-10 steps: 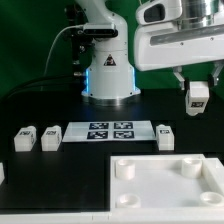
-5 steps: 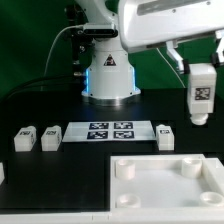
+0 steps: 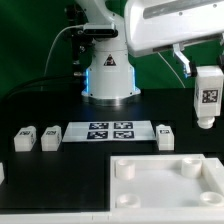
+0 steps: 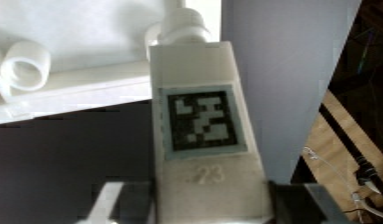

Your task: Assemble one leg

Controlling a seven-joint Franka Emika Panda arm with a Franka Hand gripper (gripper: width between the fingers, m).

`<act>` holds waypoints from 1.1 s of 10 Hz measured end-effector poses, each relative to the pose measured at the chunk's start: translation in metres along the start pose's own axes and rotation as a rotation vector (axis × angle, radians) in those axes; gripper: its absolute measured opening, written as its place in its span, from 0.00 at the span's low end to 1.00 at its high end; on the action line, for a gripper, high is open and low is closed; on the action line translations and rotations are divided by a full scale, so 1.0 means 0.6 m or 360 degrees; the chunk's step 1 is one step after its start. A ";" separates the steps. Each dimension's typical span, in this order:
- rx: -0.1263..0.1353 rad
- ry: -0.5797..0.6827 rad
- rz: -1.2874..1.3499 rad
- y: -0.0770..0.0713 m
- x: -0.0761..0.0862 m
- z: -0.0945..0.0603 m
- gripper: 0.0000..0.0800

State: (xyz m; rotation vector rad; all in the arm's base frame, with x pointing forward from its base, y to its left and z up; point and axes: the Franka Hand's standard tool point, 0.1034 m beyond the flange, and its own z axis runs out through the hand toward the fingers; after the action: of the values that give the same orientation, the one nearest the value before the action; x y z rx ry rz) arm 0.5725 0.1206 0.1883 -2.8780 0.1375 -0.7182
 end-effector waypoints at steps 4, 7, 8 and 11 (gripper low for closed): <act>0.0010 0.0204 -0.0049 0.001 0.032 0.084 0.37; 0.0013 0.0185 -0.0045 -0.011 0.020 0.104 0.37; 0.0013 0.0184 -0.0047 -0.011 0.020 0.105 0.37; -0.0029 0.0230 -0.0117 0.022 0.021 0.129 0.37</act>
Offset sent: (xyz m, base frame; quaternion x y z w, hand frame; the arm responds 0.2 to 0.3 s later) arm 0.0506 0.0013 -0.0142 -0.0064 0.0421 -0.0118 0.9990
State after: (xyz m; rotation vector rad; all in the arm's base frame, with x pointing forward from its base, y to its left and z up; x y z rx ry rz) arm 0.6194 0.1170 0.1240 -2.8602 0.0571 -0.9433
